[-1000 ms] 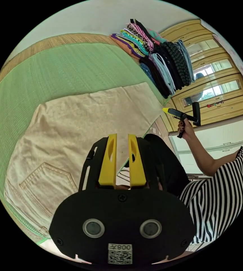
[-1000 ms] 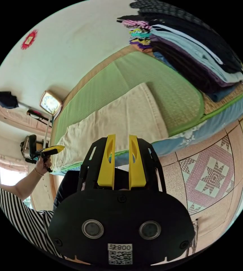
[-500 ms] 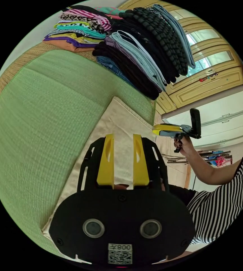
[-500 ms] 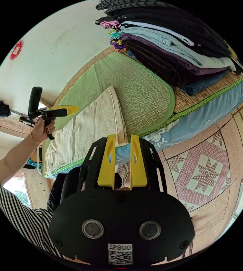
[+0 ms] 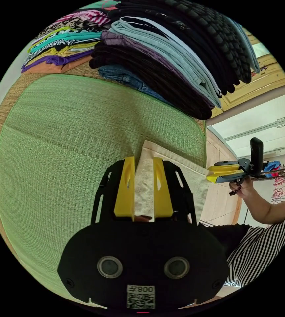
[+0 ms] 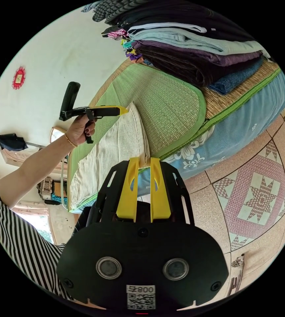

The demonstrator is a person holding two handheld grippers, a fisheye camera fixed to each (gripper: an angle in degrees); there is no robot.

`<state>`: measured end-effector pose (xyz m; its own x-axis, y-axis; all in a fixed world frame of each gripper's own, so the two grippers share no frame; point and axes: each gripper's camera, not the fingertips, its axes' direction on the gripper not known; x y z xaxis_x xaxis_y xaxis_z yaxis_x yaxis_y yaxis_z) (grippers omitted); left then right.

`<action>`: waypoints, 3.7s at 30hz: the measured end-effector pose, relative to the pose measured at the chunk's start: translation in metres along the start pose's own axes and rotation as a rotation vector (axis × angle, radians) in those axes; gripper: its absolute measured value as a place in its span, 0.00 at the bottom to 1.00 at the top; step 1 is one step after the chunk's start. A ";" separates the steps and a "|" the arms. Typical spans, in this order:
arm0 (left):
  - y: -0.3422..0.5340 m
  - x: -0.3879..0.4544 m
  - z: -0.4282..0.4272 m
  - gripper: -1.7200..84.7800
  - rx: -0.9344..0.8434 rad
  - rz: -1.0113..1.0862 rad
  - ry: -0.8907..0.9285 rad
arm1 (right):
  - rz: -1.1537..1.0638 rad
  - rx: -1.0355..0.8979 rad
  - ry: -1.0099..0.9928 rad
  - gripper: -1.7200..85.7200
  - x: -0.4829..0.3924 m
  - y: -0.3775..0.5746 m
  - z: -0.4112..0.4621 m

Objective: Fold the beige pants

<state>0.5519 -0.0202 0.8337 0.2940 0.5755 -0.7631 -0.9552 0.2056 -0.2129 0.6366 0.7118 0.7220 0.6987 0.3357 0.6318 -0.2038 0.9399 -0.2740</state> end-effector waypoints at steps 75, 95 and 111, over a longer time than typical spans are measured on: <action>0.174 0.017 -0.194 0.03 0.282 0.126 0.136 | -0.475 -0.083 -0.406 0.05 -0.158 -0.047 0.000; 0.472 -0.094 -0.223 0.03 0.404 -0.542 0.217 | -0.418 -0.494 -0.315 0.08 -0.343 -0.041 0.226; 0.500 -0.084 -0.191 0.02 0.291 -0.543 0.203 | -0.480 -0.636 -0.155 0.04 -0.372 -0.033 0.233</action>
<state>0.0434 -0.1172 0.6749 0.6932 0.1734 -0.6996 -0.6154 0.6478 -0.4492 0.2236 0.5701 0.6646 0.4987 -0.0465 0.8655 0.5553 0.7838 -0.2779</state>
